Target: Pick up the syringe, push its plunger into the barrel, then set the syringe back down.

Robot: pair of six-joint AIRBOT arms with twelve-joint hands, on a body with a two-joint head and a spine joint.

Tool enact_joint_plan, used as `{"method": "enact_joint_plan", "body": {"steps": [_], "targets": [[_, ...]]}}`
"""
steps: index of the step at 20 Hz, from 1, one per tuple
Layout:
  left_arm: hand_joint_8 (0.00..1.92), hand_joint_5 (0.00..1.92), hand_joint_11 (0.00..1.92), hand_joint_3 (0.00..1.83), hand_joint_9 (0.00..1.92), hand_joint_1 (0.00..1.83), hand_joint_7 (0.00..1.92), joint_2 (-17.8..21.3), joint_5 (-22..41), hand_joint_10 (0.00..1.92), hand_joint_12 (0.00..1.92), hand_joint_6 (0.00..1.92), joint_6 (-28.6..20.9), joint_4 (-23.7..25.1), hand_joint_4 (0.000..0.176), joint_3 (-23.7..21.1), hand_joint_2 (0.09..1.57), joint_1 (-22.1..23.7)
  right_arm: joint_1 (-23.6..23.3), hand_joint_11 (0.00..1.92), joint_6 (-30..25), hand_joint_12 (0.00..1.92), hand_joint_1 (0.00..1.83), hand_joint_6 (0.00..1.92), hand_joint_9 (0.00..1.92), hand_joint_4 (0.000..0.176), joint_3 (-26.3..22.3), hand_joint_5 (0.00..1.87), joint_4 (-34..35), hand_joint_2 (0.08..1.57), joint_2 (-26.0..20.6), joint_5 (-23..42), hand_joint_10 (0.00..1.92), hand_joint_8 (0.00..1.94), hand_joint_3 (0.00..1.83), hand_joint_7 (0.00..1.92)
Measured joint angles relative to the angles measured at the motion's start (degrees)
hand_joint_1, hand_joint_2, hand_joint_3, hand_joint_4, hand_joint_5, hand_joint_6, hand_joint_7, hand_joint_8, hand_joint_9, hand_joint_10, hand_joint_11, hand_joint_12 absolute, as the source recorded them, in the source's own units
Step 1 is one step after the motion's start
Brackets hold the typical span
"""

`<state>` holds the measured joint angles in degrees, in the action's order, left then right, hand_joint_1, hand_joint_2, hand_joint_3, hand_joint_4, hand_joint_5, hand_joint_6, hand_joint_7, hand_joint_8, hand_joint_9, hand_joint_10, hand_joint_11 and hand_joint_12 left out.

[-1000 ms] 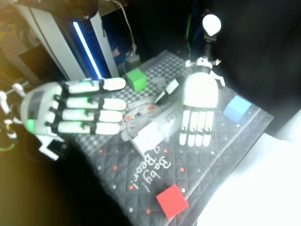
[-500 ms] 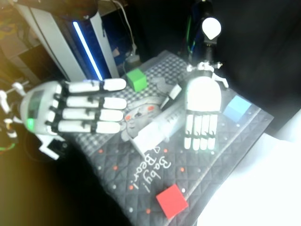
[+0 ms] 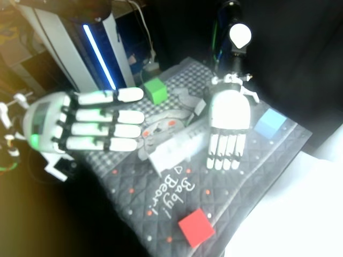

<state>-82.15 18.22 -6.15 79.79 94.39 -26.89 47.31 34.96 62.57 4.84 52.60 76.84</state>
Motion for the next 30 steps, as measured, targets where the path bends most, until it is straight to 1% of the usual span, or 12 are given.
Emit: {"method": "enact_joint_plan", "body": {"steps": [3,5,7,10,12,14,18,20,21,24,26,30], "targets": [[1.36,0.57,0.67,0.0,0.73,1.62,0.7,0.24,1.29,1.48,1.74,1.36,-0.68,-0.72,0.0,0.0,1.18,0.0,0.0,0.21,0.0,0.01,0.68,0.0,0.22,0.081,0.02,0.13,0.04,0.74,0.0,-0.02,0.0,0.0,0.0,0.23],[1.16,0.79,0.98,0.0,0.88,1.51,0.86,0.24,1.4,1.43,1.89,1.36,-0.98,-1.22,0.0,0.0,1.2,0.0,0.0,0.21,0.0,0.01,0.69,0.0,0.22,0.079,0.0,0.12,0.0,0.72,0.0,-0.02,0.0,0.0,0.0,0.23],[1.28,0.87,1.14,0.0,1.16,1.28,0.97,0.24,1.31,1.55,1.85,1.04,-1.2,-1.44,0.0,0.0,1.23,0.0,0.0,0.21,0.0,0.01,0.72,0.0,0.22,0.084,0.02,0.13,0.24,0.73,0.0,-0.02,0.0,0.0,0.0,0.23],[1.32,0.91,1.1,0.0,0.9,1.38,0.89,0.24,1.38,1.53,1.88,0.79,-1.2,-1.62,0.0,0.26,1.23,0.0,-0.04,0.21,0.0,0.01,0.7,0.0,0.21,0.098,0.02,0.13,-0.04,0.72,0.0,-0.02,0.0,0.0,0.0,0.22],[1.39,0.97,1.19,0.0,1.24,1.28,0.95,0.24,1.6,1.6,1.88,0.79,-1.11,-2.32,0.0,0.7,1.22,-0.04,-0.04,0.2,0.0,0.01,0.7,0.0,0.21,0.099,0.02,0.12,0.0,0.74,0.0,-0.02,0.0,0.0,0.0,0.22],[1.84,0.86,1.35,0.0,1.33,1.13,1.21,0.48,1.38,1.89,1.92,1.25,-2.64,-3.54,0.0,0.83,1.26,-0.26,-0.04,0.2,0.0,0.01,0.67,0.0,0.21,0.097,0.02,0.13,0.0,0.74,0.0,-0.02,0.0,0.0,0.0,0.22],[1.92,0.74,1.25,0.0,1.22,1.02,1.11,2.01,0.72,1.92,1.92,1.47,-2.38,-9.55,0.0,0.83,1.34,-0.68,-0.04,0.17,0.0,0.0,0.61,0.01,0.21,0.105,-0.11,0.15,0.07,0.79,0.0,-0.02,0.0,0.0,0.0,0.21],[1.92,0.63,1.32,0.0,1.24,0.92,1.11,2.89,0.09,1.92,1.92,1.65,-2.21,-11.67,0.0,0.81,1.41,-0.68,-0.02,0.22,-0.02,0.02,0.45,0.0,0.26,0.053,-0.39,0.15,-0.11,0.92,0.0,0.0,0.01,0.01,0.0,0.24],[1.92,0.87,1.36,0.0,1.28,1.16,1.12,3.21,-0.07,1.92,1.92,1.87,-2.19,-12.37,0.003,0.81,1.28,-0.68,-0.04,0.24,-0.02,0.03,0.43,0.0,0.27,0.042,-0.42,0.15,-0.31,0.95,0.0,-0.02,0.01,0.01,0.01,0.25],[1.92,1.03,1.43,0.0,1.39,1.34,1.23,4.81,-0.55,1.92,1.92,1.92,-1.99,-14.23,0.021,-0.22,1.25,-0.55,-0.04,0.18,0.02,0.0,0.53,0.0,0.2,0.026,-1.05,0.13,0.48,0.69,0.0,0.04,0.0,0.0,0.0,0.23],[1.92,1.09,1.46,0.0,1.46,1.28,1.34,5.81,-0.22,1.92,1.92,1.92,-2.03,-15.89,0.022,-1.11,1.28,-0.24,-0.04,0.19,0.02,0.01,0.4,0.0,0.17,0.0,-1.25,0.12,-0.07,0.83,0.0,0.31,0.0,0.0,0.01,0.19],[1.92,1.13,1.42,0.0,1.45,1.28,1.37,7.72,0.63,1.92,1.92,1.92,-1.99,-23.12,0.023,-2.69,1.29,0.35,-0.04,0.16,0.02,0.0,0.36,0.01,0.13,0.018,-2.23,0.06,0.02,0.86,0.0,1.42,0.0,0.0,0.01,0.12]]}}
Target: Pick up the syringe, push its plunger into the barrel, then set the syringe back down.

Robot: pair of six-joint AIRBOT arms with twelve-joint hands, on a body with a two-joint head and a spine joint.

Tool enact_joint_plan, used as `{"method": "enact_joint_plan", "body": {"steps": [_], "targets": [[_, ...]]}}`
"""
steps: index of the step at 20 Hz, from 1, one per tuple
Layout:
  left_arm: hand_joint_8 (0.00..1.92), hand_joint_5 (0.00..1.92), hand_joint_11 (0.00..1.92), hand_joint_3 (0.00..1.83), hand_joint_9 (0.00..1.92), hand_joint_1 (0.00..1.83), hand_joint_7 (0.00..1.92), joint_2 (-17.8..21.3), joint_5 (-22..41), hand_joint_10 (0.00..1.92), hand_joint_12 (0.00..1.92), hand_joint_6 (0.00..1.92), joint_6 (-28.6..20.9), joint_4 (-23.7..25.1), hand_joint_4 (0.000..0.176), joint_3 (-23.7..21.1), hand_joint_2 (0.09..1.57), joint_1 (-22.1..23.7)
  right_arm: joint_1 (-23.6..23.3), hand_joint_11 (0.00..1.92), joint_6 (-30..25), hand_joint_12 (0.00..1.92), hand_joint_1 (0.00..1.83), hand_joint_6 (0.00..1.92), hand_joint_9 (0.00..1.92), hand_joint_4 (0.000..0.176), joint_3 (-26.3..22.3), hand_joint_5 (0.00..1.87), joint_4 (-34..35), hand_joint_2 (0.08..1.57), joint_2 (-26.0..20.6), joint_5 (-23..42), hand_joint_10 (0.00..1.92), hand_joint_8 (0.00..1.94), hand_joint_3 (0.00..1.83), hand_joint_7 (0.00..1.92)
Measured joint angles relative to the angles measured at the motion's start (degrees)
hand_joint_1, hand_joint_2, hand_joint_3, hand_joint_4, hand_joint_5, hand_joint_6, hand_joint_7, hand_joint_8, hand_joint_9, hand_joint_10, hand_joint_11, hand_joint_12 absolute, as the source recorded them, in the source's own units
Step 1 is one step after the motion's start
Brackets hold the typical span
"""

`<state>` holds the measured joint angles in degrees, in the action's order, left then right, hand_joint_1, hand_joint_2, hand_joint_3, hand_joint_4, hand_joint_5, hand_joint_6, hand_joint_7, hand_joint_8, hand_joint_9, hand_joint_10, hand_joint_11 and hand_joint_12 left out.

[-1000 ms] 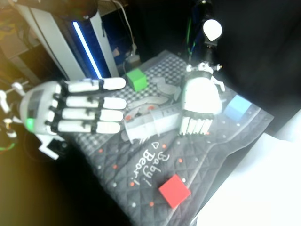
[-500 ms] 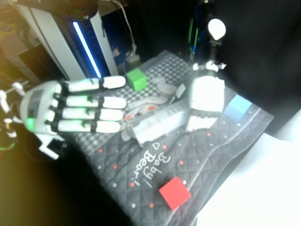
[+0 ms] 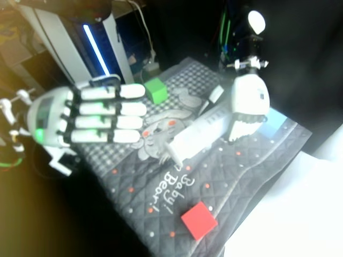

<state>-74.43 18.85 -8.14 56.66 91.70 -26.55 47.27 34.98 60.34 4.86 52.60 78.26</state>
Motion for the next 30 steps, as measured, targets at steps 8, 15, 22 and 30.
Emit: {"method": "enact_joint_plan", "body": {"steps": [8,15,22,30], "targets": [[1.92,1.26,1.34,0.0,1.49,1.41,1.46,2.73,3.58,1.92,1.92,1.92,-0.17,-4.37,0.008,-1.99,1.2,0.66,0.2,0.07,-0.02,0.01,0.06,0.0,0.02,0.0,-0.24,0.03,0.26,0.93,1.68,1.09,0.0,0.0,0.0,0.01],[1.92,1.27,1.37,0.0,1.5,1.39,1.46,4.96,6.14,1.92,1.92,1.92,-6.49,-3.93,0.0,-4.74,1.19,1.97,0.85,0.0,-0.02,0.0,0.0,0.0,0.0,0.0,-0.24,0.0,0.76,0.91,2.84,0.9,0.0,0.0,0.0,0.0],[1.92,1.26,1.55,0.0,1.55,1.37,1.46,7.13,7.08,1.92,1.92,1.92,-6.47,-3.65,0.0,-6.51,1.19,2.69,1.25,0.0,-0.02,0.0,0.0,0.0,0.0,0.0,-0.22,0.0,1.64,0.84,3.26,0.9,0.0,0.0,0.03,0.0],[1.92,1.23,1.56,0.0,1.52,1.41,1.42,7.98,8.28,1.92,1.92,1.92,-6.49,-2.84,0.0,-7.58,1.19,3.48,1.25,0.0,-0.02,0.0,0.07,0.0,0.0,0.0,-0.04,0.0,2.27,0.89,3.37,0.83,0.0,0.0,0.0,0.0]]}}
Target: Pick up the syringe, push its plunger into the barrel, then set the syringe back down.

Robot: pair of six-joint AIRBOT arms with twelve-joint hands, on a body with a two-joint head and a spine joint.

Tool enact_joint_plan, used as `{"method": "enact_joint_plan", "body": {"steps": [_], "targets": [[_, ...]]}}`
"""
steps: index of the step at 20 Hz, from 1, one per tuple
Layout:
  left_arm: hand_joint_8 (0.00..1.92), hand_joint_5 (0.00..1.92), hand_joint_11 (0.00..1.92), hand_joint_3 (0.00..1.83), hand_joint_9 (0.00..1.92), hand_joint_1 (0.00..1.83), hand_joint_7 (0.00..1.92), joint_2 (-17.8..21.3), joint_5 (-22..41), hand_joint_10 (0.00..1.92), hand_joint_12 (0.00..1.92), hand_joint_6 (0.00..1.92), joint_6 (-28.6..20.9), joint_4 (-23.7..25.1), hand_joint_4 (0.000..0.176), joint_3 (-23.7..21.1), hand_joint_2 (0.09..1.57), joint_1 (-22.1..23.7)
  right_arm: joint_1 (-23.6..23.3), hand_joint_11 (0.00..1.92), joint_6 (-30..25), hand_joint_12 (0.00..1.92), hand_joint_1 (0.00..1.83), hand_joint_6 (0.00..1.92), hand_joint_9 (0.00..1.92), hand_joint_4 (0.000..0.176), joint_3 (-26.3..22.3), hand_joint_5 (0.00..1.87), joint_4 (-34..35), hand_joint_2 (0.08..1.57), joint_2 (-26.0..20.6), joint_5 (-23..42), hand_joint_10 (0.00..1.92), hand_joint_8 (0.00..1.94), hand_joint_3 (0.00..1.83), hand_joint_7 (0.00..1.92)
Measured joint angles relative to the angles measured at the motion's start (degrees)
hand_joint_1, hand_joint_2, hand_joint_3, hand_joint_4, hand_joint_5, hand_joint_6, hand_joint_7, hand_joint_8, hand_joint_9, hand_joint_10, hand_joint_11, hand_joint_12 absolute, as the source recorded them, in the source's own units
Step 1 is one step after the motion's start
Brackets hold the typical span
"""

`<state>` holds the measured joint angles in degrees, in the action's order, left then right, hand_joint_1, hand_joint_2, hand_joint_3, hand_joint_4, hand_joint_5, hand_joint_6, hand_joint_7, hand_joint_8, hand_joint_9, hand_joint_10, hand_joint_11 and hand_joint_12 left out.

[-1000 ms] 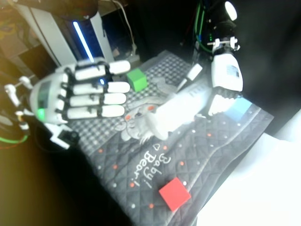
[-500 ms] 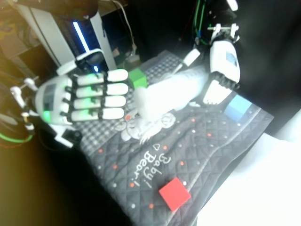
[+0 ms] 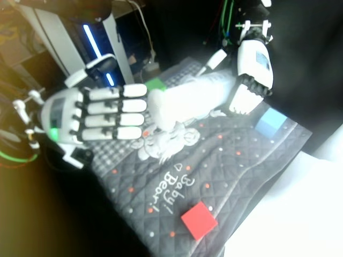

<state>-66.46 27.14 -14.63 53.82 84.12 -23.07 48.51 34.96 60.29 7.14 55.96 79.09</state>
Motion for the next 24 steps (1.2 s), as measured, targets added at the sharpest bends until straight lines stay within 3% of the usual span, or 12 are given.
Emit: {"method": "enact_joint_plan", "body": {"steps": [6,7,10,11,15,21,22,24], "targets": [[1.92,1.23,1.57,0.0,1.54,1.39,1.43,0.33,1.33,1.92,1.92,1.92,0.0,0.2,0.0,-0.61,1.2,0.94,0.02,0.0,0.0,0.0,0.08,0.01,0.0,0.007,0.37,0.02,0.52,0.9,0.13,-0.17,0.0,0.0,0.01,0.0],[1.92,1.23,1.57,0.0,1.54,1.38,1.43,0.35,2.05,1.92,1.92,1.92,10.21,-0.11,0.0,-1.01,1.21,1.25,0.02,0.0,0.0,0.0,0.09,0.0,0.0,0.014,0.37,0.02,0.57,0.89,0.24,-0.15,0.0,0.0,0.0,0.0],[1.92,1.24,1.58,0.0,1.56,1.39,1.45,0.63,2.62,1.92,1.92,1.92,9.7,0.02,0.0,-1.22,1.2,1.6,0.24,0.0,0.0,0.0,0.1,0.0,0.0,0.012,0.48,0.03,0.61,0.91,0.79,-0.5,0.0,0.0,0.01,0.0],[1.92,1.25,1.59,0.0,1.57,1.39,1.46,0.68,2.78,1.92,1.92,1.92,9.73,0.13,0.0,-1.22,1.2,1.84,0.24,0.0,0.0,0.0,0.08,0.0,0.0,0.0,0.48,0.03,0.61,0.95,0.94,-0.66,0.0,0.0,0.02,0.0],[1.92,1.28,1.6,0.0,1.58,1.38,1.48,0.7,2.89,1.92,1.92,1.92,9.75,-0.26,0.0,-1.2,1.2,2.12,0.24,0.0,-0.59,0.0,0.01,0.0,0.0,0.0,1.07,0.0,0.35,0.87,1.66,-0.61,0.0,0.0,0.0,0.0],[1.92,1.25,1.6,0.0,1.57,1.4,1.46,0.81,2.78,1.92,1.92,1.92,9.75,-0.31,0.0,-1.16,1.2,2.12,0.24,0.0,-1.44,0.0,0.0,0.0,0.0,0.0,1.18,0.0,0.33,0.89,2.03,-0.61,0.0,0.0,0.0,0.0],[1.92,1.25,1.59,0.0,1.56,1.39,1.45,0.79,2.99,1.92,1.92,1.92,15.56,-0.96,0.0,-1.16,1.2,2.1,0.24,0.0,-1.53,0.0,0.0,0.0,0.0,0.0,1.18,0.05,0.31,1.03,1.99,-0.63,0.0,0.0,0.01,0.0],[1.92,1.25,1.59,0.0,1.56,1.38,1.45,0.92,2.54,1.92,1.92,1.92,16.44,-0.94,0.0,-0.85,1.2,2.12,0.24,0.02,-1.55,0.01,0.0,0.01,0.0,0.0,1.18,0.06,0.15,1.03,1.99,-0.81,0.0,0.0,0.01,0.01]]}}
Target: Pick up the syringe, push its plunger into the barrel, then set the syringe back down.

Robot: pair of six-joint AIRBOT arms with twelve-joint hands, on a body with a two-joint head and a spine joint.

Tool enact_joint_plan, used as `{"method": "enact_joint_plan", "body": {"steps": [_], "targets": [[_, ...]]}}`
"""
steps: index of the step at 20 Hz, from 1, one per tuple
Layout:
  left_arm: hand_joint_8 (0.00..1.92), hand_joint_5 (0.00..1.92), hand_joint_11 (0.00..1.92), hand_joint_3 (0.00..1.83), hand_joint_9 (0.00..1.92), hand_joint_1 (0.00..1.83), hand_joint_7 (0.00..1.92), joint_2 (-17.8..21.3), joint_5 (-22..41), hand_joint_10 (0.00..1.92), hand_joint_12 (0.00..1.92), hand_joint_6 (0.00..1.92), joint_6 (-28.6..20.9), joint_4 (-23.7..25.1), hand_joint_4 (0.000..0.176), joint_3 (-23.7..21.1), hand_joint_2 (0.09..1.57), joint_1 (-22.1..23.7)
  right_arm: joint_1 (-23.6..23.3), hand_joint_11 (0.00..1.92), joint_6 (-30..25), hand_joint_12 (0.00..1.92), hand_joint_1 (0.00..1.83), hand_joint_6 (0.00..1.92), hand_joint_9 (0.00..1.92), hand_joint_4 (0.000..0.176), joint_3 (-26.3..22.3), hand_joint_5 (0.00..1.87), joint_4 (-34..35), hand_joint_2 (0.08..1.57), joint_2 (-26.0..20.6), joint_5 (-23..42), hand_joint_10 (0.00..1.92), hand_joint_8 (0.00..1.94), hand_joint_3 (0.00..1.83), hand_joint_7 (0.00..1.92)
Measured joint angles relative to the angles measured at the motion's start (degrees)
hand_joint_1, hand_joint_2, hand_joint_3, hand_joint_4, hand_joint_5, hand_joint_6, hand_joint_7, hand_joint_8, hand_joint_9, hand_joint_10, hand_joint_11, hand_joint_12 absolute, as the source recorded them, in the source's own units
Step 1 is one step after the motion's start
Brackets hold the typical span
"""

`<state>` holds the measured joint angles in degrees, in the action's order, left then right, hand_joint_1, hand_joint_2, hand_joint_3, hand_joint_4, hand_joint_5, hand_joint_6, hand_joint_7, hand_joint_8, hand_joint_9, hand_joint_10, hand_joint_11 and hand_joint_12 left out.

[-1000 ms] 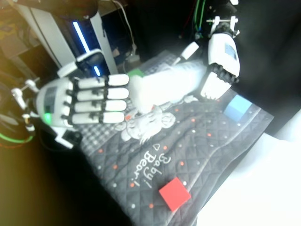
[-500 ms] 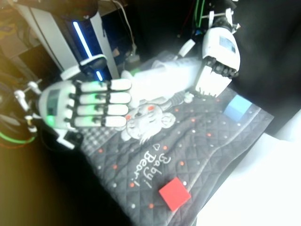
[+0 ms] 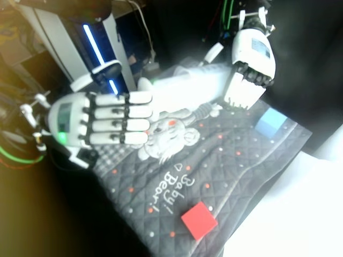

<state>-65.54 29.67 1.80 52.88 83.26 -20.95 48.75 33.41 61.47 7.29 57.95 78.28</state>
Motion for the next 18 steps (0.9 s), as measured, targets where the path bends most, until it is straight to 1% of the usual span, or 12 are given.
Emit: {"method": "enact_joint_plan", "body": {"steps": [2,6,8,9,10,12,13,15,16,17,18], "targets": [[1.92,1.25,1.58,0.0,1.56,1.39,1.45,0.07,-0.11,1.92,1.92,1.92,0.02,0.31,0.0,0.0,1.19,0.0,0.0,0.0,-0.02,0.0,0.0,0.0,0.0,0.0,0.0,0.04,-0.13,0.98,0.0,-0.2,0.0,0.0,0.0,0.0],[1.92,1.28,1.62,0.0,1.6,1.39,1.49,0.04,0.2,1.92,1.92,1.92,0.0,0.07,0.0,0.2,1.2,0.0,0.0,0.01,-0.02,0.0,0.0,0.0,0.0,0.0,-0.07,0.05,-0.7,1.0,0.0,-0.17,0.0,0.0,0.0,0.0],[1.92,1.3,1.63,0.0,1.6,1.4,1.5,0.07,0.2,1.92,1.92,1.92,0.0,-0.55,0.0,0.39,1.2,0.0,0.0,0.0,-0.04,0.0,0.0,0.0,0.0,0.0,-0.07,0.03,-0.61,0.98,0.0,-0.17,0.0,0.0,0.0,0.0],[1.92,1.3,1.63,0.0,1.6,1.38,1.51,0.07,0.15,1.92,1.92,1.92,0.0,-0.57,0.0,0.42,1.19,0.0,0.0,0.0,-0.04,0.0,0.0,0.0,0.0,0.0,-0.07,0.01,-0.55,0.95,0.0,-0.17,0.0,0.0,0.0,0.0],[1.92,1.3,1.63,0.0,1.61,1.4,1.51,0.07,0.09,1.92,1.92,1.92,0.0,-0.55,0.0,0.42,1.18,0.0,0.0,0.0,-0.09,0.0,0.0,0.01,0.0,0.0,-0.07,0.02,-0.57,0.94,0.0,-0.17,0.0,0.0,0.0,0.0],[1.92,1.3,1.64,0.0,1.62,1.41,1.52,0.07,-0.09,1.92,1.92,1.92,0.0,-0.57,0.0,0.42,1.18,0.0,0.0,0.0,-0.13,0.0,0.0,0.01,0.0,0.0,-0.13,0.03,-0.61,0.95,0.0,-0.17,0.0,0.0,0.0,0.0],[1.92,1.29,1.65,0.0,1.62,1.45,1.52,0.07,-0.04,1.92,1.92,1.92,-0.02,-0.57,0.0,0.55,1.17,0.0,0.0,0.0,-0.11,0.0,0.0,0.01,0.0,0.0,-0.13,0.04,-0.68,0.93,0.0,-0.17,0.0,0.0,0.0,0.0],[1.92,1.33,1.66,0.0,1.63,1.47,1.54,0.07,-0.28,1.92,1.92,1.92,-0.02,-0.63,0.0,1.03,1.17,0.0,0.0,0.0,-0.15,0.0,0.0,0.01,0.0,0.0,-0.44,0.05,-0.61,0.95,0.0,-0.17,0.0,0.0,0.0,0.0],[1.92,1.33,1.66,0.0,1.63,1.45,1.54,0.07,-0.5,1.92,1.92,1.92,0.02,-0.68,0.0,1.14,1.18,0.0,0.0,0.0,-0.15,0.0,0.0,0.01,0.0,0.0,-0.55,0.05,-0.63,0.94,0.0,-0.17,0.0,0.0,0.0,0.0],[1.92,1.34,1.65,0.0,1.63,1.45,1.54,0.11,-0.81,1.92,1.92,1.92,0.0,-0.85,0.0,1.14,1.18,0.0,0.0,0.0,-0.15,0.0,0.0,0.01,0.0,0.0,-0.55,0.04,-0.68,0.97,0.0,-0.2,0.0,0.0,0.0,0.0],[1.92,1.34,1.64,0.0,1.61,1.44,1.53,0.11,-0.87,1.92,1.92,1.92,0.0,-0.85,0.0,1.11,1.18,0.0,0.0,0.0,-0.15,0.0,0.0,0.01,0.0,0.0,-0.7,0.05,-0.72,0.96,0.0,-0.17,0.0,0.0,0.0,0.0]]}}
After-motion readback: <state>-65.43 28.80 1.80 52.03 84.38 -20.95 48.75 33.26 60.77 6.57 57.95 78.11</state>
